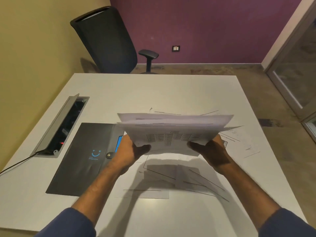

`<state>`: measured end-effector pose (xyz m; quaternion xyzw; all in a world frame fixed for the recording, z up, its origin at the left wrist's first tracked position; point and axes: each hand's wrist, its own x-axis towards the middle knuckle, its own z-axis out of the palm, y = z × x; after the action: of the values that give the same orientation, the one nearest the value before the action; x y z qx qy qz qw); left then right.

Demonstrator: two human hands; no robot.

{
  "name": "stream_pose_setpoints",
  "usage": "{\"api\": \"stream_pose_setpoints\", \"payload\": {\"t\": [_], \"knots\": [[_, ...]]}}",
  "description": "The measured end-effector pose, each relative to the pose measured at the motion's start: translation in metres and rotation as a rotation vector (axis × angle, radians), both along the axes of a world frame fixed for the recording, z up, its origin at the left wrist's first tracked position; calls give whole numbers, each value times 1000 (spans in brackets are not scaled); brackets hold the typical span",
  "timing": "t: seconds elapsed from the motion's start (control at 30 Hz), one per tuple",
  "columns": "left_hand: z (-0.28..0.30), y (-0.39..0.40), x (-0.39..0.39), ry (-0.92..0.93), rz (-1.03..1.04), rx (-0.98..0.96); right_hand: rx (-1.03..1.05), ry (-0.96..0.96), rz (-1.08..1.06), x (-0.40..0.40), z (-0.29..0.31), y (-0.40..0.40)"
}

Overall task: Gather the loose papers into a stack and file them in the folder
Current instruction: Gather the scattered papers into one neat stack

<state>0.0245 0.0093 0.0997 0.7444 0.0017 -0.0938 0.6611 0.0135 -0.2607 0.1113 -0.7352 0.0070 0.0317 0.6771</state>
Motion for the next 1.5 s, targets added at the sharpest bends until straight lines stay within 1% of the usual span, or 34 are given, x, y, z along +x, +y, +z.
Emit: {"api": "stream_pose_setpoints", "payload": {"t": [0.07, 0.1, 0.2, 0.27, 0.3, 0.4, 0.47, 0.57, 0.67, 0.73, 0.83, 0.93, 0.97, 1.03, 1.13, 1.23, 1.27, 1.4, 1.5], "knots": [[-4, -3, 1, 12, 29, -60, 47, 20, 5, 0, -7, -4], [-6, -5, 1, 15, 41, -68, 38, 35, -14, 1, -12, -5], [-18, -16, -2, 6, 4, -25, -7, 110, -81, 1, -27, -4], [-24, -24, -6, 42, 2, -7, -28, 141, -91, -2, -35, -2], [-27, -28, -8, 57, 19, -14, -27, 135, -107, -3, -38, 0], [-29, -36, -10, -10, 88, -44, 10, 82, -230, -7, -42, 3], [-29, -37, -11, -13, 100, -36, 28, 85, -269, -12, -44, 1], [-37, -39, -16, 50, 98, -8, 12, 130, -258, -21, -56, -1], [-45, -45, -20, 38, 117, 14, 15, 168, -264, -29, -67, 0], [-43, -50, -18, 18, 104, 13, -8, 154, -293, -27, -68, -2], [-41, -55, -10, 31, 149, 17, -34, 114, -276, -22, -63, -7], [-46, -57, -1, 65, 69, 29, -87, 89, -255, -17, -60, -17], [-50, -58, 3, 91, 28, 61, -85, 107, -271, -16, -60, -21], [-61, -58, 9, 148, -3, 222, -32, 168, -332, -13, -62, -36], [-83, -52, 14, 196, 62, 501, 1, 267, -386, -15, -70, -59], [-100, -44, 21, 201, 56, 734, 4, 354, -432, -20, -79, -85], [-103, -42, 24, 211, 43, 784, -6, 378, -449, -22, -83, -93], [-112, -42, 35, 245, -43, 880, -26, 460, -511, -26, -97, -118], [-115, -49, 35, 263, -54, 1017, -52, 502, -521, -27, -103, -128]]}}
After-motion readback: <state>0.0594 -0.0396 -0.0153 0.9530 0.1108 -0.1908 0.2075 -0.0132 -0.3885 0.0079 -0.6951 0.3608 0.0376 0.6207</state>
